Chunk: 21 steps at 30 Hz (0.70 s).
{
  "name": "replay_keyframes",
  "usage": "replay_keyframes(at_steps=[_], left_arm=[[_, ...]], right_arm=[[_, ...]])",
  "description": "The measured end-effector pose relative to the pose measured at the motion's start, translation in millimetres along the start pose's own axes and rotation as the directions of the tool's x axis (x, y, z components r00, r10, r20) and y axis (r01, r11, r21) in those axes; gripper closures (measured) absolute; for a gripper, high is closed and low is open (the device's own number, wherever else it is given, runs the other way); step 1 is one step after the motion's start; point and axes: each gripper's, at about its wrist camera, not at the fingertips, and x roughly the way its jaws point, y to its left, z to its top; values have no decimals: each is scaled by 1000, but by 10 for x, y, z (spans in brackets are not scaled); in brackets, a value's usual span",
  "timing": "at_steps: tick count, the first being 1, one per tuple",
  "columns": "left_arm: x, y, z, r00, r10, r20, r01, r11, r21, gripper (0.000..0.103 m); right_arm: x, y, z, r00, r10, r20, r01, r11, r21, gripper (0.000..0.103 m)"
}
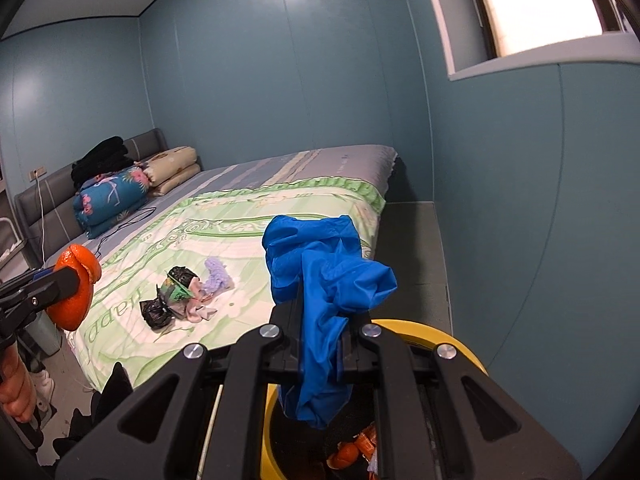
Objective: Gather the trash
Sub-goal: 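Carry the blue glove and orange in both grippers over the yellow-rimmed bin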
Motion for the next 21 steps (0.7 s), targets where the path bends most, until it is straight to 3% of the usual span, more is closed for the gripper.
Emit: replay_keyframes(at_steps=[21], left_arm=[[580, -256, -85, 992, -79, -96, 79, 997, -11, 66]], right_arm=[[113, -351, -171, 997, -50, -62, 56, 994, 98, 94]])
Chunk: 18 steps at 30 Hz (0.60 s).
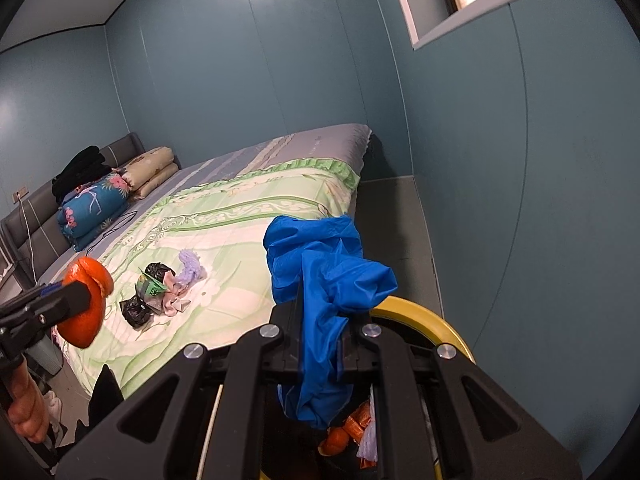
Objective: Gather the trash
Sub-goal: 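Carry the blue glove and orange in both grippers over the yellow-rimmed bin, then open both grippers to drop the glove and orange into the bin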
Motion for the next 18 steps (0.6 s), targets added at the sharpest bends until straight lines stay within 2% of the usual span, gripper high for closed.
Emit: replay_keyframes(at_steps=[9, 16, 18], left_arm=[[334, -48, -139, 996, -17, -82, 18, 1000, 9, 66], [598, -104, -290, 985, -68, -158, 70, 997, 8, 66], [663, -138, -326, 982, -60, -179, 65, 998, 19, 66]], right_arm=[[150, -81, -67, 998, -18, -56, 20, 999, 35, 94], [279, -210, -122, 993, -30, -111, 38, 997, 71, 93], [299, -226, -145, 992, -28, -121, 37, 996, 78, 93]])
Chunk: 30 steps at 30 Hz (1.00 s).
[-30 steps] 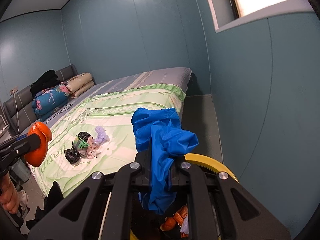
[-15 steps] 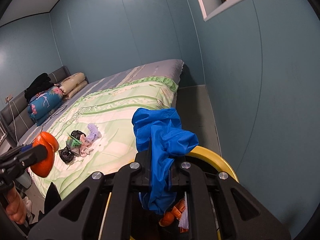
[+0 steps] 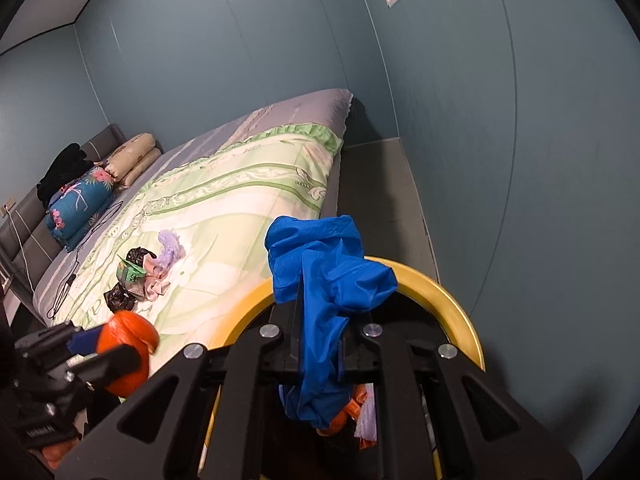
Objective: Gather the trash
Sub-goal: 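Open both grippers to drop the glove and orange into the bin, then move both open grippers back over the remaining trash on the bed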
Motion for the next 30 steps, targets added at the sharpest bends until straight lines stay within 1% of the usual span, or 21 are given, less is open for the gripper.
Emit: replay_keyframes(at_steps=[5, 9, 10, 12, 13, 14, 15, 17, 19, 22, 27, 30], left_arm=[[95, -13, -32, 999, -21, -35, 21, 1000, 0, 66], [113, -56, -52, 999, -35, -41, 35, 999, 6, 65], [113, -67, -62, 999, -35, -40, 35, 999, 9, 64], [91, -91, -72, 999, -26, -30, 27, 999, 17, 56], [78, -97, -70, 999, -22, -23, 22, 1000, 20, 51], [63, -103, -71, 1000, -22, -17, 22, 999, 24, 48], [47, -107, -74, 1000, -22, -14, 23, 999, 26, 46], [13, -97, -75, 1000, -18, -5, 18, 1000, 22, 35], [-25, -69, -67, 1000, -17, 8, 17, 1000, 16, 31], [-104, -14, -55, 999, -1, 35, 1, 1000, 4, 21], [-197, 111, -15, 998, 25, 62, -23, 999, -26, 15], [-279, 204, -6, 995, 50, 83, -46, 998, -45, 13]], right_arm=[[23, -26, -22, 1000, -3, -7, 3, 1000, 1, 93], [41, -59, -26, 1000, -9, -12, 9, 1000, 8, 92], [49, -54, -21, 1000, -9, -14, 10, 1000, 11, 90], [57, -69, -17, 1000, -17, -14, 17, 1000, 18, 75], [57, -78, -12, 1000, -20, -12, 20, 1000, 23, 60], [45, -91, -11, 1000, -20, -7, 20, 999, 30, 58], [38, -101, -7, 1000, -24, -3, 24, 999, 37, 58], [23, -124, 5, 999, -39, 4, 39, 998, 43, 58], [11, -152, 21, 999, -42, 8, 41, 998, 48, 58], [-16, -167, 37, 999, -47, 23, 46, 998, 51, 58], [-62, -134, 63, 998, -35, 45, 33, 999, 40, 58], [-82, -79, 83, 998, -19, 56, 18, 999, 26, 53]])
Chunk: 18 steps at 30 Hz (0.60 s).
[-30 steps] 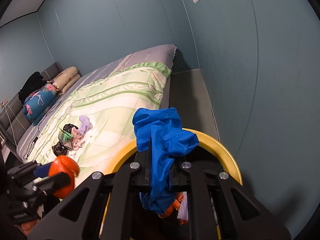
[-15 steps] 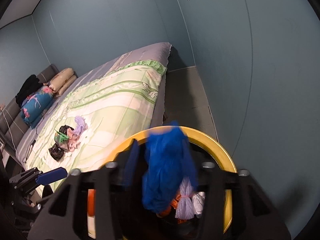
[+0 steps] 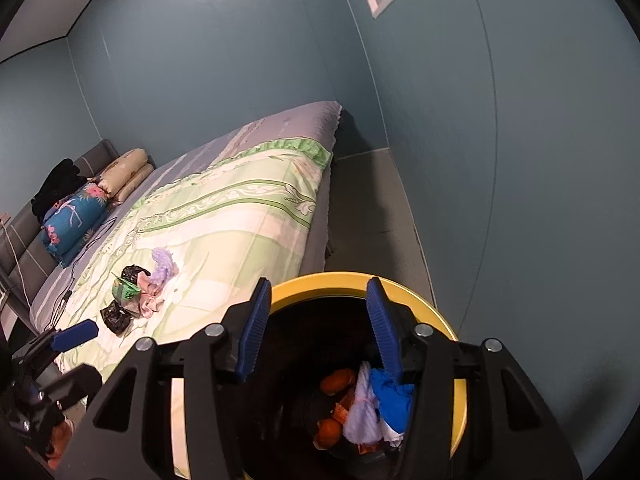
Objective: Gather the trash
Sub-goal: 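Move both open grippers back over the remaining trash on the bed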
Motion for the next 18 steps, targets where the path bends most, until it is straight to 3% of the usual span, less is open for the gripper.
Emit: replay_keyframes(at_steps=[5, 18], left_arm=[[-146, 195, 40, 999, 40, 36, -39, 999, -29, 10], [-449, 957, -50, 977, 194, 88, -182, 975, -128, 10]], right_arm=[[-24, 137, 46, 999, 37, 13, -36, 999, -26, 45], [222, 916, 244, 985, 175, 4, -172, 972, -162, 44]])
